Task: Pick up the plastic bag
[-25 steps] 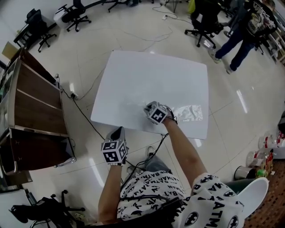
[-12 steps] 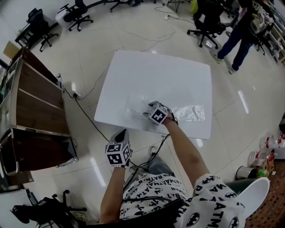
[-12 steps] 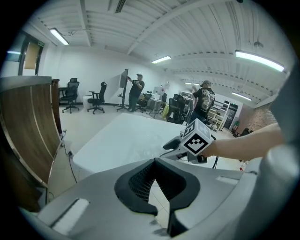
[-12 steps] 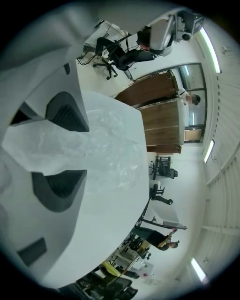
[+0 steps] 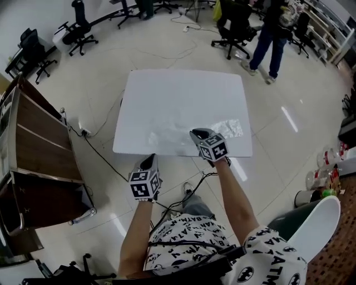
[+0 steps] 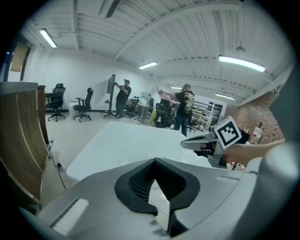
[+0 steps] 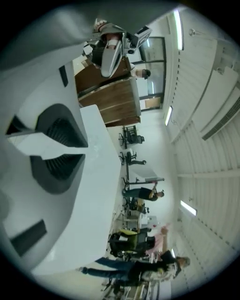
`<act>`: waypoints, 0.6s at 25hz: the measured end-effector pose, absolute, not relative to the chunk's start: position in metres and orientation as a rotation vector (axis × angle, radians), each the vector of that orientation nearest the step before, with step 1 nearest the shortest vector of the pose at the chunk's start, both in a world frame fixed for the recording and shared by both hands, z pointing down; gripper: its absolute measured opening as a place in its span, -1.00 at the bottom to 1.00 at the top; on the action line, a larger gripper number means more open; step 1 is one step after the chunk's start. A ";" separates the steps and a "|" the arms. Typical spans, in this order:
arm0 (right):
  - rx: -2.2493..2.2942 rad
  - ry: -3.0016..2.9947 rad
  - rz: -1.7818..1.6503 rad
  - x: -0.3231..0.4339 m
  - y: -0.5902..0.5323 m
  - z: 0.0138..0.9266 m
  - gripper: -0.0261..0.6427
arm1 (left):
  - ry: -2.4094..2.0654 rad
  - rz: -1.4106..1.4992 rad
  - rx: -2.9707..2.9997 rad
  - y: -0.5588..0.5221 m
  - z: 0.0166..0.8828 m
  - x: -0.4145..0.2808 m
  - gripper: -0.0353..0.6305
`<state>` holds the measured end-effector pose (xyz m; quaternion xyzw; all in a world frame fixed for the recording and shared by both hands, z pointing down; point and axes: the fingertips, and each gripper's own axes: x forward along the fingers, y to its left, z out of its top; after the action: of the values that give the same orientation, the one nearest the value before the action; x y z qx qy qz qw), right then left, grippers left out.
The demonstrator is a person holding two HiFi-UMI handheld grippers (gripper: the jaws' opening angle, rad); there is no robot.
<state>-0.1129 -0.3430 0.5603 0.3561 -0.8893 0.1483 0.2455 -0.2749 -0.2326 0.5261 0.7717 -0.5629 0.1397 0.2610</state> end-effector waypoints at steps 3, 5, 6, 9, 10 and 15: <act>1.123 -2.421 0.446 -0.071 -0.295 0.547 -0.88 | -1.471 0.381 2.156 -0.226 0.518 -0.262 -0.89; 1.239 -2.379 0.471 -0.041 -0.261 0.541 -0.91 | -1.433 0.383 2.198 -0.219 0.514 -0.252 -0.89; 1.300 -2.352 0.486 -0.028 -0.246 0.537 -0.90 | -1.416 0.383 2.219 -0.216 0.511 -0.248 -0.89; 1.472 -2.272 0.601 0.002 -0.204 0.539 -0.89 | -1.370 0.369 2.262 -0.206 0.509 -0.238 -0.89; 1.518 -2.242 0.651 0.010 -0.191 0.540 -0.89 | -1.354 0.365 2.271 -0.202 0.509 -0.234 -0.89; 1.698 -2.193 0.720 0.044 -0.148 0.515 -0.89 | -1.298 0.351 2.288 -0.189 0.509 -0.209 -0.89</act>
<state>0.0441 -0.1478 0.5154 0.5869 -0.7581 0.2490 0.1374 -0.2087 -0.1889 0.5091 0.8365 -0.4747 0.1282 0.2416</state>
